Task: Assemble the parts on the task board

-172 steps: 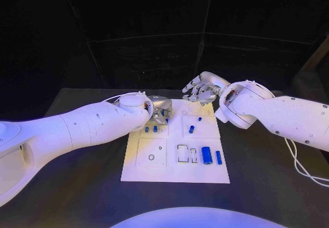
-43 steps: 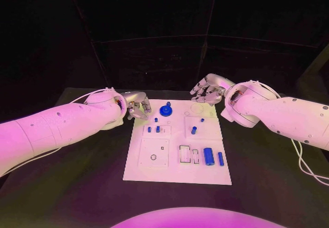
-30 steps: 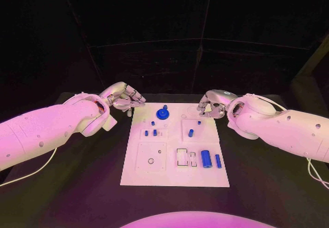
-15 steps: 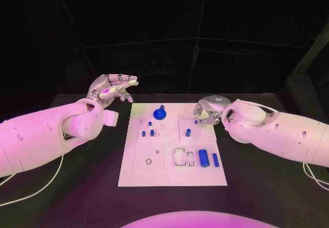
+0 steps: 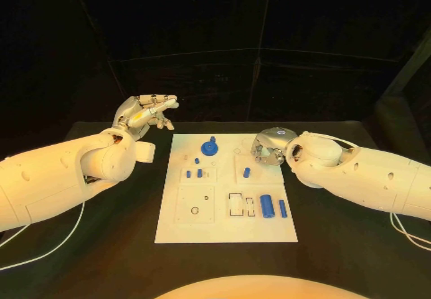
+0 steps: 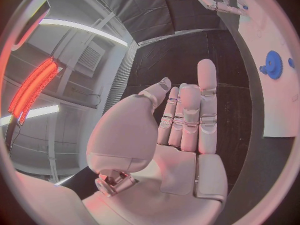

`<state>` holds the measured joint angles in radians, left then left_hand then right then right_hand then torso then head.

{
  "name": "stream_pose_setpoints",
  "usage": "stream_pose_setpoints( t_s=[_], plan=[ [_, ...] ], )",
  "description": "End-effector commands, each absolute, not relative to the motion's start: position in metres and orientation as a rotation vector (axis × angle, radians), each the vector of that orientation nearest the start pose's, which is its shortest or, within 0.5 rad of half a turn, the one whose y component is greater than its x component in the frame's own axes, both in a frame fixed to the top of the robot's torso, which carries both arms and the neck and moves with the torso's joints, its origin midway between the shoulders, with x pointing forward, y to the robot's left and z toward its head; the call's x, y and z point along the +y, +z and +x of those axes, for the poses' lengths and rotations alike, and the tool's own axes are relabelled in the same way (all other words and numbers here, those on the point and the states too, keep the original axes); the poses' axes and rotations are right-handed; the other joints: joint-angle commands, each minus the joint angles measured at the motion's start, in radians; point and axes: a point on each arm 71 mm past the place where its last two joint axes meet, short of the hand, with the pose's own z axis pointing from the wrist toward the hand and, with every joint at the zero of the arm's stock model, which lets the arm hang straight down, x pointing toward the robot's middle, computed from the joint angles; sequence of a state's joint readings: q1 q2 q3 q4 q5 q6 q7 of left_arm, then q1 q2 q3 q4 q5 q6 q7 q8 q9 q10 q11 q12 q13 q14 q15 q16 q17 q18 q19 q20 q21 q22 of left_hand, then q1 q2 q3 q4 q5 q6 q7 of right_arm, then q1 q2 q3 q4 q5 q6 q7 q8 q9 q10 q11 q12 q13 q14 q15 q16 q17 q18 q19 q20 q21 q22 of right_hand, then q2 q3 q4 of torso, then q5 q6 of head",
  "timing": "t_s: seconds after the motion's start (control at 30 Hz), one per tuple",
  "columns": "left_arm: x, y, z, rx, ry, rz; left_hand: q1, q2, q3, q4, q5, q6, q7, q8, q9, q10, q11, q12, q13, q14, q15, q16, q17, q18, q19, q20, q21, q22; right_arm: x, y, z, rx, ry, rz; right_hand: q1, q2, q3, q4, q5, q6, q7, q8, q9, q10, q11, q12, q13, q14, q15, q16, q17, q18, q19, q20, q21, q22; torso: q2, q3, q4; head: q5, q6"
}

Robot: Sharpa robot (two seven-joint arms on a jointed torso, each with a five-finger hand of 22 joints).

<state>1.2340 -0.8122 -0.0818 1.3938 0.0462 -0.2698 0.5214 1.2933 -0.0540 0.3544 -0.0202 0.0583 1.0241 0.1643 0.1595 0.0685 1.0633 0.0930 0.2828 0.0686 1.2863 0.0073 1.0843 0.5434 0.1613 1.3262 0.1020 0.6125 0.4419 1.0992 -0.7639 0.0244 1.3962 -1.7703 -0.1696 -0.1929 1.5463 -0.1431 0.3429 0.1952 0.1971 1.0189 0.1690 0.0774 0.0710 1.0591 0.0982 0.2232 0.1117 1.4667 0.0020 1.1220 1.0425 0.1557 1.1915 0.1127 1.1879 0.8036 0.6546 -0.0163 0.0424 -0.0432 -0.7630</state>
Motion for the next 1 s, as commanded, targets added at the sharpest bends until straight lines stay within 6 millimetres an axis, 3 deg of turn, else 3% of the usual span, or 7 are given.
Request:
stream_pose_setpoints(
  t_s=[0.03, 0.43, 0.6, 1.0],
  plan=[
    [0.2353, -0.1749, 0.5148, 1.260, -1.580, -1.088, -0.007, 0.001, -0.002, 0.003, 0.001, 0.002, 0.006, 0.002, -0.001, -0.002, 0.006, 0.003, 0.000, -0.006, 0.002, -0.005, -0.002, 0.020, -0.006, 0.001, -0.003, -0.002, -0.1984, -0.2297, 0.4965, 1.777, 0.356, -0.387, 0.005, -0.003, 0.015, -0.006, -0.008, 0.013, -0.003, 0.005, 0.001, 0.017, -0.002, -0.004, -0.007, 0.025, 0.005, 0.014, 0.012, -0.017, 0.012, -0.001, 0.012, 0.018, 0.000, -0.0007, -0.0006, -0.001, -0.002],
    [0.2355, -0.1764, 0.5160, 1.269, -1.577, -1.094, -0.007, 0.000, -0.003, 0.004, 0.001, 0.001, 0.006, 0.002, -0.001, -0.003, 0.007, 0.004, 0.000, -0.008, 0.002, -0.008, -0.008, 0.019, -0.007, 0.002, -0.005, -0.002, -0.1971, -0.2320, 0.4952, 1.801, 0.344, -0.392, -0.004, -0.005, 0.055, -0.035, -0.007, 0.044, -0.009, 0.013, 0.003, 0.059, -0.010, -0.006, -0.026, 0.029, -0.002, 0.043, 0.036, -0.023, 0.025, -0.007, 0.039, 0.056, -0.002, 0.0008, -0.0016, -0.004, -0.005],
    [0.2360, -0.1768, 0.5161, 1.271, -1.576, -1.095, -0.007, 0.000, -0.003, 0.004, 0.001, 0.001, 0.006, 0.002, -0.001, -0.004, 0.007, 0.004, 0.000, -0.009, 0.002, -0.008, -0.009, 0.019, -0.007, 0.002, -0.005, -0.003, -0.1967, -0.2322, 0.4948, 1.804, 0.343, -0.393, -0.007, -0.006, 0.059, -0.038, -0.007, 0.045, -0.009, 0.012, 0.002, 0.062, -0.011, -0.008, -0.029, 0.029, -0.002, 0.045, 0.038, -0.024, 0.027, -0.008, 0.042, 0.060, -0.001, -0.0009, -0.0015, -0.007, -0.005],
    [0.2377, -0.1776, 0.5170, 1.273, -1.570, -1.098, -0.006, 0.000, -0.004, 0.003, 0.001, 0.000, 0.006, 0.002, -0.001, -0.004, 0.007, 0.004, -0.001, -0.011, 0.002, -0.010, -0.012, 0.019, -0.008, 0.002, -0.006, -0.003, -0.1969, -0.2332, 0.4963, 1.800, 0.341, -0.388, -0.019, -0.021, 0.080, -0.061, -0.009, 0.032, -0.003, 0.000, -0.002, 0.057, -0.005, -0.024, -0.043, 0.026, 0.001, 0.049, 0.036, -0.024, 0.022, -0.006, 0.047, 0.062, 0.000, -0.0009, -0.0008, -0.009, -0.007]
  ],
)
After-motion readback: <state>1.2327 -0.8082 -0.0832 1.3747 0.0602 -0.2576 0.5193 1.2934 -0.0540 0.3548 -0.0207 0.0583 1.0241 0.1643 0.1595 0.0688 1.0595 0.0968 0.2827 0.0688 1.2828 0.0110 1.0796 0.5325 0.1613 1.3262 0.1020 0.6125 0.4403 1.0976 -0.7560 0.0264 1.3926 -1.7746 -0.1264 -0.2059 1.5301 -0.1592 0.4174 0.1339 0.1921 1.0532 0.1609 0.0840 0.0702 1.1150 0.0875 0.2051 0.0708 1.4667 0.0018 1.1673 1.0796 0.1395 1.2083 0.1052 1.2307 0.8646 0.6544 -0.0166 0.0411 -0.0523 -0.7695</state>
